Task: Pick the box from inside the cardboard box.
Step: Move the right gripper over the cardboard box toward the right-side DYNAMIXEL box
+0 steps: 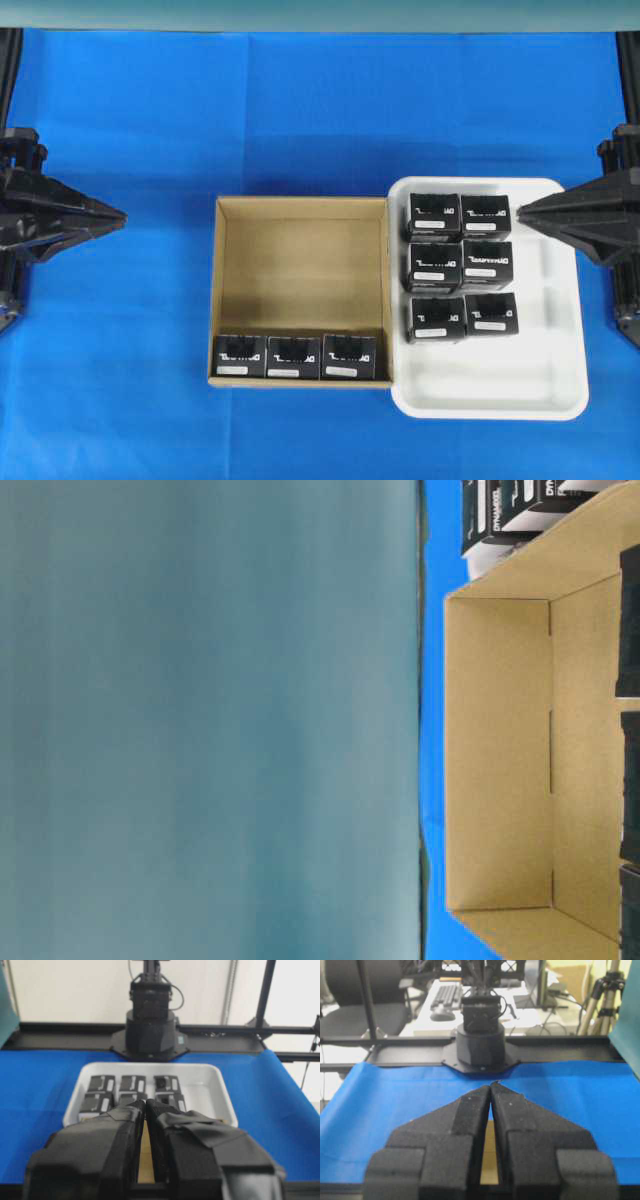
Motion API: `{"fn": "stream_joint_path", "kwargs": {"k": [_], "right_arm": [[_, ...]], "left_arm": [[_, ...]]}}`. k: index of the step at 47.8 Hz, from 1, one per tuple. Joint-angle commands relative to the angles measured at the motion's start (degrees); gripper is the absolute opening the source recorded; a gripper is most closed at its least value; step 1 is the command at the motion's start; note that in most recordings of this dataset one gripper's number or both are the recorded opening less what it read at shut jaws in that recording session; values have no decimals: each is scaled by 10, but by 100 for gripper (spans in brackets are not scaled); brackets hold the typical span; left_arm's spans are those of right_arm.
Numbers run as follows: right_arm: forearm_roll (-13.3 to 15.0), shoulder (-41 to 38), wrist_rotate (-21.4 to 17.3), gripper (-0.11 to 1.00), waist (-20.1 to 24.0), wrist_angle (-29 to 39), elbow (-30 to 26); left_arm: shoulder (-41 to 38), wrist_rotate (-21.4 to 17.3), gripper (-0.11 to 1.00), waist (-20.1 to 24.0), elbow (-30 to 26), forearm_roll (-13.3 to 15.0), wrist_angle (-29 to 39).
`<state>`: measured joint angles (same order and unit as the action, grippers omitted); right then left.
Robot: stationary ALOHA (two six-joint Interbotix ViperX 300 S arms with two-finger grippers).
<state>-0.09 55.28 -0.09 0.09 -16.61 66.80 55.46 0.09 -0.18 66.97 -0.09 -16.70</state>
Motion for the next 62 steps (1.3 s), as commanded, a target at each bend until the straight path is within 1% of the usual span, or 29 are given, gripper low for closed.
{"fn": "stream_joint_path", "kwargs": {"k": [1,3,5,6,7,10,13,17,23,31,34,40,41,43,49,54,62], "right_arm": [[-5,-11,-8,14,3,-1,-15],[-29,-25,-11,12,3,30,-31],[-47,-37,-17,5,1,74,-48],[-57,-47,-20,3,0,110,-63],[-59,-56,-23,2,-2,134,-72],[-60,-81,-31,1,-2,196,-99],[-60,-112,-40,1,-1,256,-131],[-60,-149,-54,1,4,308,-169],[-60,-218,-67,1,22,382,-228],[-64,-317,-67,1,54,472,-316],[-64,-366,-66,1,64,519,-359],[-64,-448,-67,1,70,615,-443],[-64,-468,-67,1,70,644,-467],[-64,-493,-65,1,70,682,-496],[-60,-564,-59,1,70,773,-564],[-60,-596,-59,1,69,796,-590],[-59,-623,-59,1,69,795,-604]], "left_arm": [[-16,13,14,1,-12,-8,7],[-18,19,12,-1,-18,-8,17],[-19,25,5,-3,-22,-8,27],[-21,26,2,-4,-26,-8,33],[-22,28,-1,-4,-29,-8,40],[-22,31,-6,-4,-41,-8,66],[-22,31,-7,-4,-52,-8,91],[-21,26,-7,-4,-62,-9,131],[-19,25,-7,-4,-68,-8,161],[-22,25,-7,-5,-73,-9,186],[-22,25,-7,-5,-76,-8,193],[-21,25,-7,-6,-88,-8,211],[-22,25,-7,-6,-91,-8,214],[-22,25,-7,-7,-96,-9,220],[-21,25,-7,-10,-101,-8,239],[-22,25,-7,-13,-101,-8,250],[-21,25,-7,-17,-101,-9,251]]}}
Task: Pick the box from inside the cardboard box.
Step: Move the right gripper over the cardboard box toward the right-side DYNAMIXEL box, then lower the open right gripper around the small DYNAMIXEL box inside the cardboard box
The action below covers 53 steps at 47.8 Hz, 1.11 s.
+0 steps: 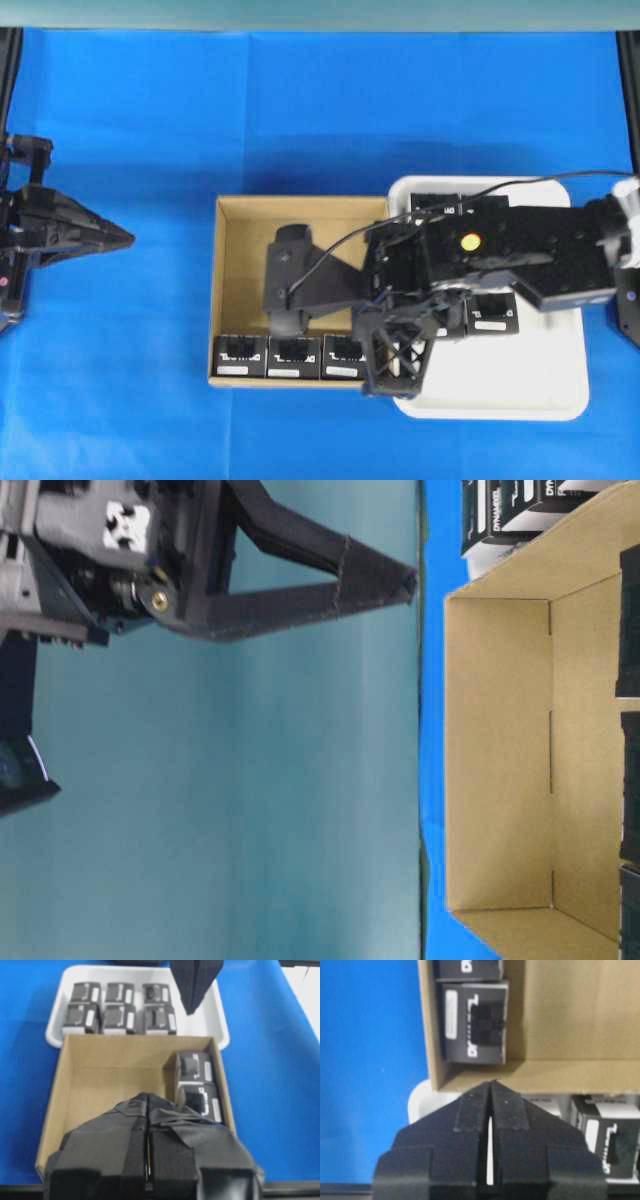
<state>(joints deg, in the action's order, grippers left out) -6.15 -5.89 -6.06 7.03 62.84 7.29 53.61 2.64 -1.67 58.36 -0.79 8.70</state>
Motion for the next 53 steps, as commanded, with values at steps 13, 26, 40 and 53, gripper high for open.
{"fn": "stream_joint_path", "kwargs": {"k": [13,26,40,53], "right_arm": [[1,-35,1,1,0,-18,-7],[2,-47,3,1,0,-40,-5],[1,-56,2,3,-4,-45,1],[-18,-60,4,40,-23,-48,9]], "left_arm": [[1,0,-7,-3,-15,-1,-3],[4,0,-7,-3,-15,-2,-3],[5,0,-7,-4,-15,-1,-3],[5,5,-7,-10,-15,-1,-3]]}}
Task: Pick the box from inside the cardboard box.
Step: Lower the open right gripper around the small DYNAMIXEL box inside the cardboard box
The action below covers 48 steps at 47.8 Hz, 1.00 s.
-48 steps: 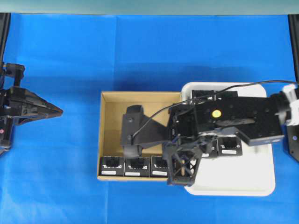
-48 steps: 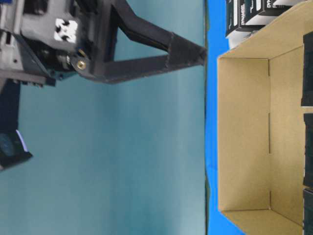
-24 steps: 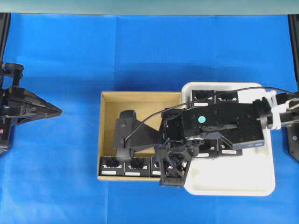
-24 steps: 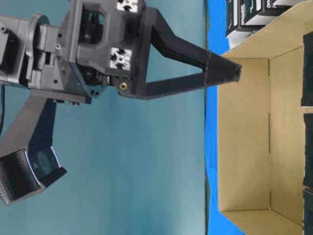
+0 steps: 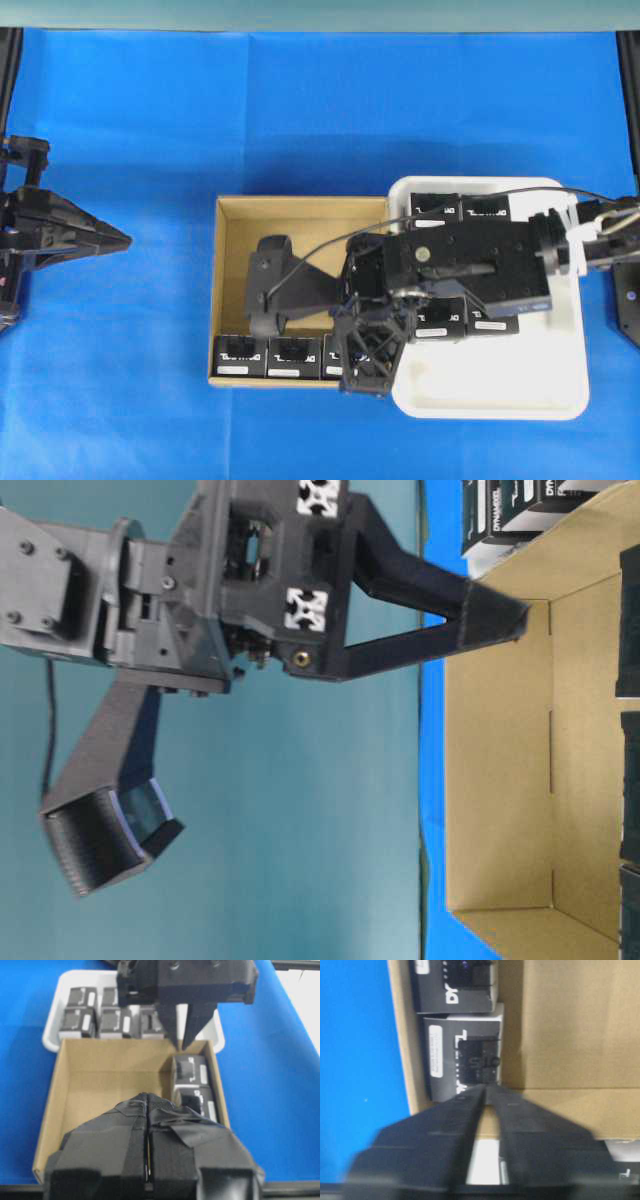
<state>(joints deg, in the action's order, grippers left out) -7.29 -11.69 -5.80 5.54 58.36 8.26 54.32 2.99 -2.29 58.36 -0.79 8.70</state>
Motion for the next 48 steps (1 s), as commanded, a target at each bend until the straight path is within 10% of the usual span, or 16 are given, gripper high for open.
{"fn": "stream_joint_path", "kwargs": {"k": [1,12,48], "right_arm": [[-6,-2,1,47,-9,-4,0],[-5,-1,3,99,-21,-19,5],[-25,-31,4,98,1,-81,43]], "left_arm": [[-2,2,-7,-4,-15,-2,-3],[-4,3,-7,-7,-15,-2,5],[-3,2,-7,-6,-15,-1,9]]}}
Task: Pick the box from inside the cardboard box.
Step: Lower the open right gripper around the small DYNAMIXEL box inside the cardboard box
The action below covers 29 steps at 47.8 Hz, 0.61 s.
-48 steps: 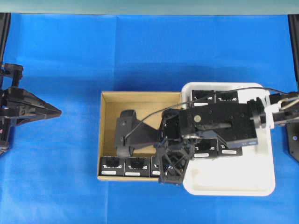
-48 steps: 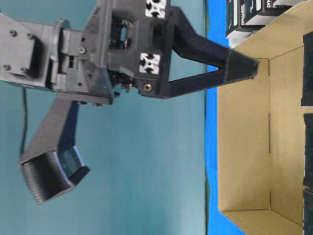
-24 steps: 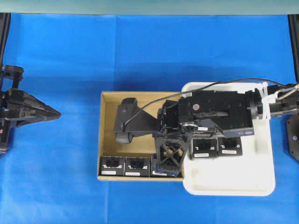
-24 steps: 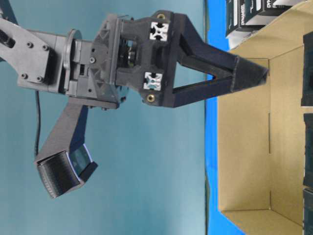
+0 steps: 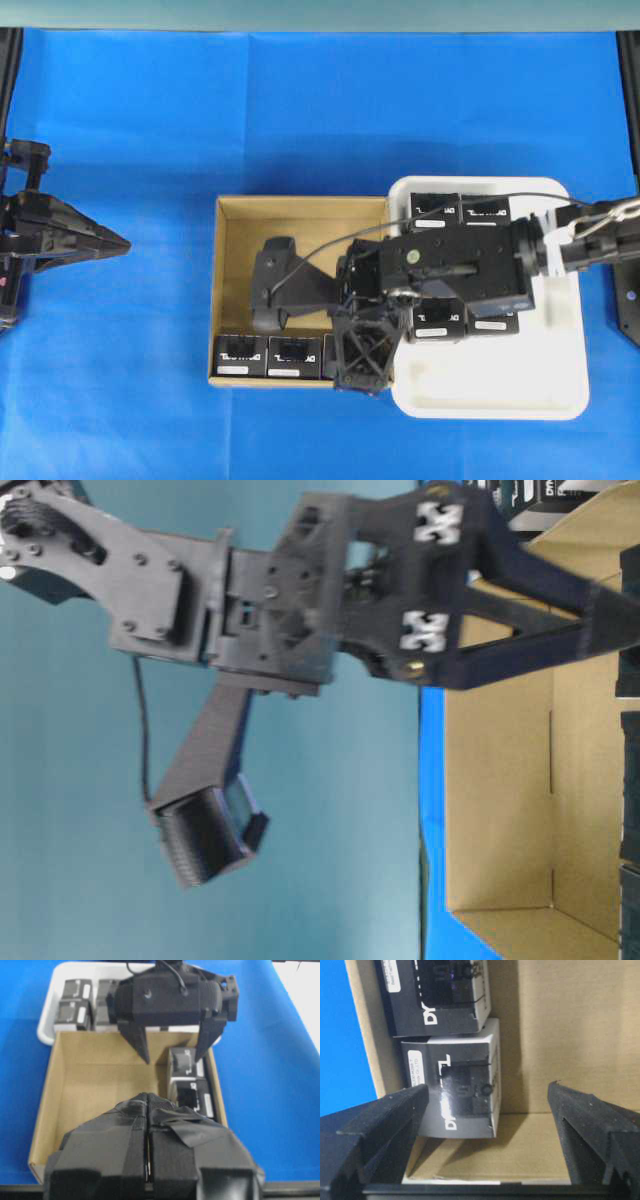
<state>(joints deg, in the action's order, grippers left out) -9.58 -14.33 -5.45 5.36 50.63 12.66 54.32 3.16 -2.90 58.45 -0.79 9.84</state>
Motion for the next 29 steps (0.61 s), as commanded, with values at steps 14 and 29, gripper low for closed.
{"fn": "stream_joint_path", "kwargs": {"k": [14,29], "right_arm": [[-2,-5,22,98,2,-3,3],[-1,-14,23,98,0,-4,4]], "left_arm": [[-4,0,-7,-1,-15,-2,-3],[-6,0,-7,0,-14,-1,-3]]}}
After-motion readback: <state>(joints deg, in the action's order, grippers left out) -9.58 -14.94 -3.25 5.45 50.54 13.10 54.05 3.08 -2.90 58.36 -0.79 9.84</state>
